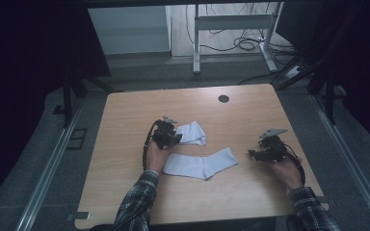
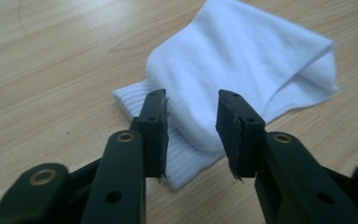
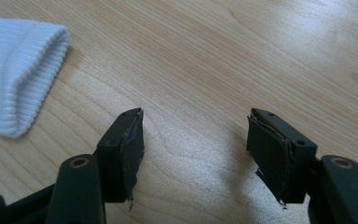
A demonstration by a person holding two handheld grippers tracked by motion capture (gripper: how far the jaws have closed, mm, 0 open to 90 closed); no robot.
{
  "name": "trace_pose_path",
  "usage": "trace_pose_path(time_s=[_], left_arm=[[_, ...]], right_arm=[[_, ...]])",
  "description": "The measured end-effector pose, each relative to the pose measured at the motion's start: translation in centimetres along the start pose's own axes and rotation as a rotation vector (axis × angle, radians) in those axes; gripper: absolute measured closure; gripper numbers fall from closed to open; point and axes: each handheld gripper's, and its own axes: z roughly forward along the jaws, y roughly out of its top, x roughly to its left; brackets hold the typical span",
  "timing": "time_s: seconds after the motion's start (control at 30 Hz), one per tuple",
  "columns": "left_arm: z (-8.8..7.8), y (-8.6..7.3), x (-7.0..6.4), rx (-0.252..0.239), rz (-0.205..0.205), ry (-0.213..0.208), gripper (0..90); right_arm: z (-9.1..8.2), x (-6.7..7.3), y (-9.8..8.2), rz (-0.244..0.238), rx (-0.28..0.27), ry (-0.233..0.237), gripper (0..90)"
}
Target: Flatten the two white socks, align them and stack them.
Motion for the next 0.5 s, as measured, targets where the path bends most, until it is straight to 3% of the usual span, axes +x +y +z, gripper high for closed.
trace_pose_path(time_s=[0.2, 0.33, 0.5], left_arm=[[1.1, -0.1, -0.1, 0.030, 0.005, 0.008, 70.1], [0.9, 0.0, -0.2, 0.018, -0.008, -0.013, 83.8], [0.1, 1.2, -0.5, -0.017, -0.008, -0.028, 85.4]], right_arm=[[0.2, -0.3, -0.2, 0.028, -0.009, 0.024, 33.3], [0.2, -0.2, -0.2, 0.027, -0.014, 0.026, 31.6], [0.3, -0.2, -0.2, 0.023, -0.019, 0.026, 30.9]])
